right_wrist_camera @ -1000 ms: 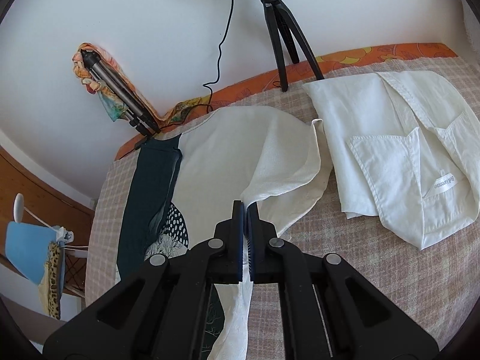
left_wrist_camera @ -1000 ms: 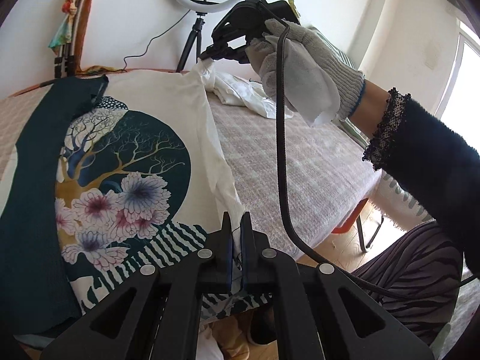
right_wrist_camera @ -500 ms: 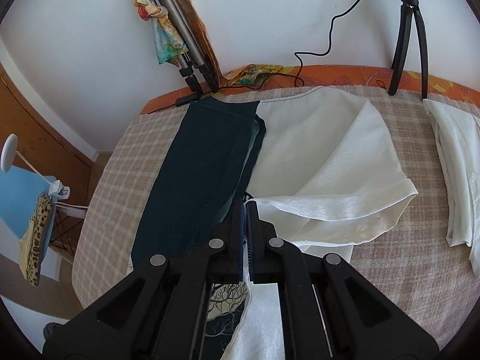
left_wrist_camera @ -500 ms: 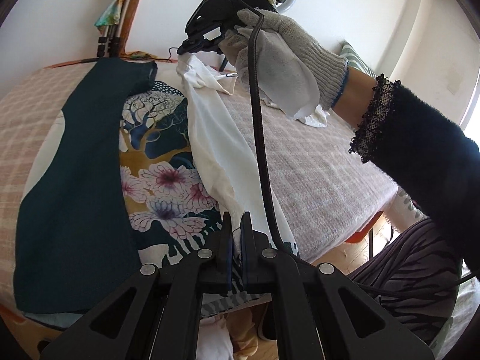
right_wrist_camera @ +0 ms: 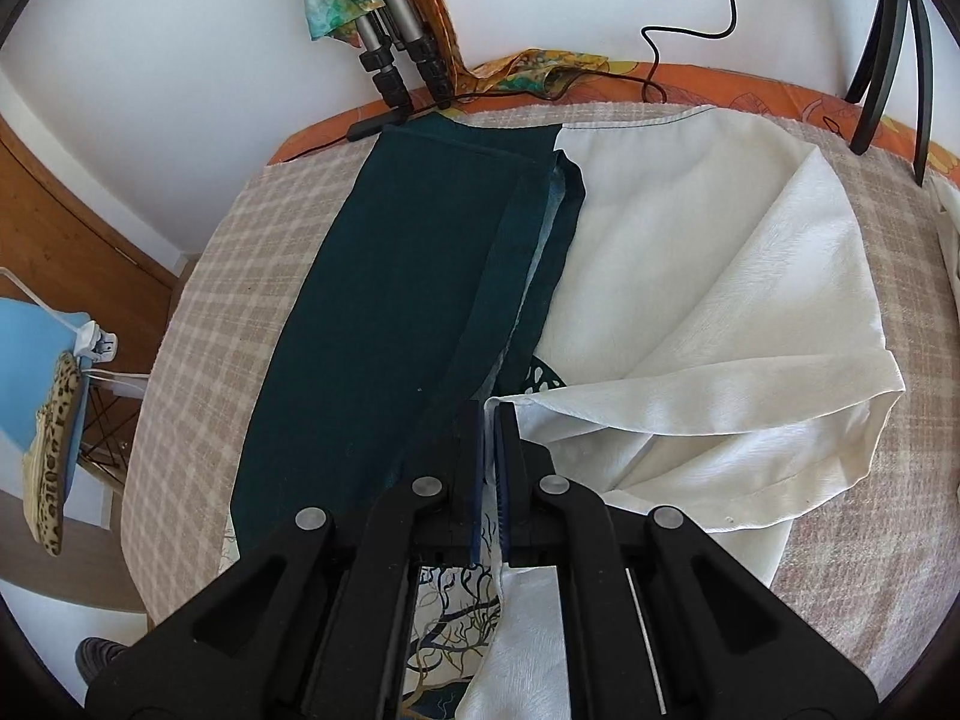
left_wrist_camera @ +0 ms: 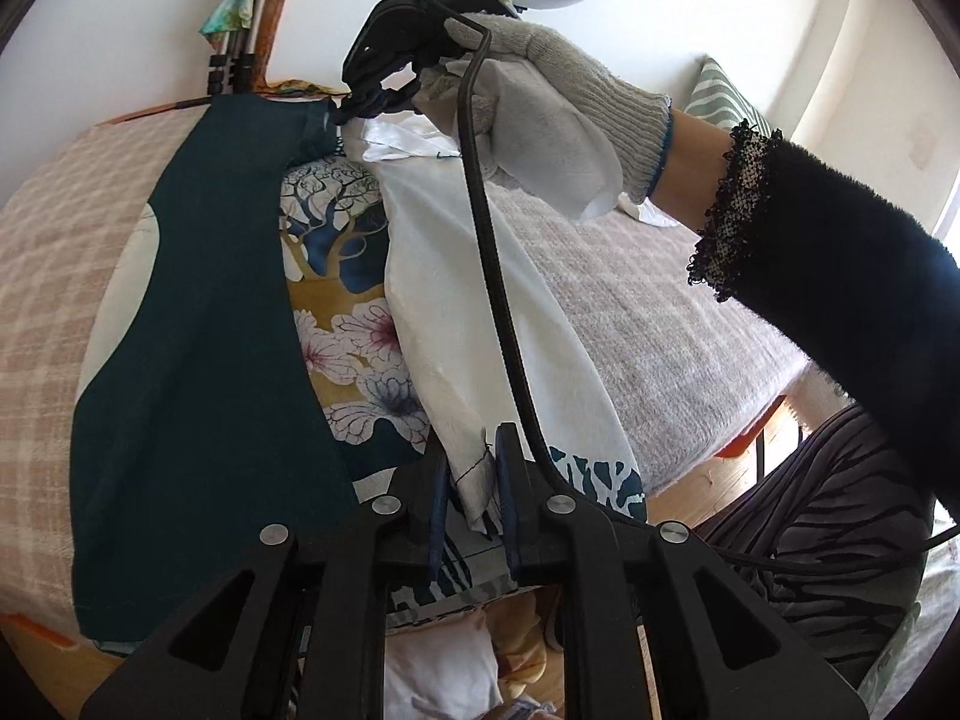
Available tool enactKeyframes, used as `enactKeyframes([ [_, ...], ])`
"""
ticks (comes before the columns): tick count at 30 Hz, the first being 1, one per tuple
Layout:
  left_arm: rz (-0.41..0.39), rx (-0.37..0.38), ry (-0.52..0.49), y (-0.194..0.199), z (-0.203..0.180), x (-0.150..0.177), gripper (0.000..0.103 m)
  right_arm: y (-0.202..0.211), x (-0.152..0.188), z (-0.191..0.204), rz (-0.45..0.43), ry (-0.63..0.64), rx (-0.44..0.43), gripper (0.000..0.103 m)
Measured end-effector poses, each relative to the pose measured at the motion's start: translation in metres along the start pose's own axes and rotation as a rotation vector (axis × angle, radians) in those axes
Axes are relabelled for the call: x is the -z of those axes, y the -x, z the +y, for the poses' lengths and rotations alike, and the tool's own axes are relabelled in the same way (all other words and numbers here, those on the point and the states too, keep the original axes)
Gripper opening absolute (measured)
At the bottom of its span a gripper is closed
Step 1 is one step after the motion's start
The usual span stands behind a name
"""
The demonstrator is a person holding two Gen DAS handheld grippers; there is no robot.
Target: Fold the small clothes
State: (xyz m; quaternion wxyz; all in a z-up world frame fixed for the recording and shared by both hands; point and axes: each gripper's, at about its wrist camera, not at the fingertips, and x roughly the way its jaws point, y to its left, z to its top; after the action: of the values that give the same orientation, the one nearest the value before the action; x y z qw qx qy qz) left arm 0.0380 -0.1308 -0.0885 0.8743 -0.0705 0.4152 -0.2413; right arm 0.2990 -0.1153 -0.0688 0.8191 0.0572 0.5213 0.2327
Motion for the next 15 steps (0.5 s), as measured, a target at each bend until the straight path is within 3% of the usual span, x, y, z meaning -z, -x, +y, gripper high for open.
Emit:
enactKeyframes([
  [3,0.026,-0.017,-0.027,0.011,0.005,0.003,0.035,0.031,0.0,-0.002,-0.033,0.04,-0.048,0.051],
  [4,0.029,-0.021,-0.042,0.016,0.007,0.004,0.036,0.045,0.0,-0.005,-0.069,0.045,-0.047,0.056],
  [6,0.032,-0.039,-0.071,0.029,0.013,0.007,0.036,0.071,-0.002,-0.021,-0.119,0.017,-0.07,0.056],
  [9,0.031,-0.071,-0.087,0.046,0.025,0.007,0.036,0.095,-0.006,-0.061,-0.184,-0.099,-0.033,0.056],
  [15,0.001,-0.129,-0.07,0.064,0.052,-0.024,0.036,0.085,-0.005,-0.127,-0.161,-0.315,0.066,0.056],
])
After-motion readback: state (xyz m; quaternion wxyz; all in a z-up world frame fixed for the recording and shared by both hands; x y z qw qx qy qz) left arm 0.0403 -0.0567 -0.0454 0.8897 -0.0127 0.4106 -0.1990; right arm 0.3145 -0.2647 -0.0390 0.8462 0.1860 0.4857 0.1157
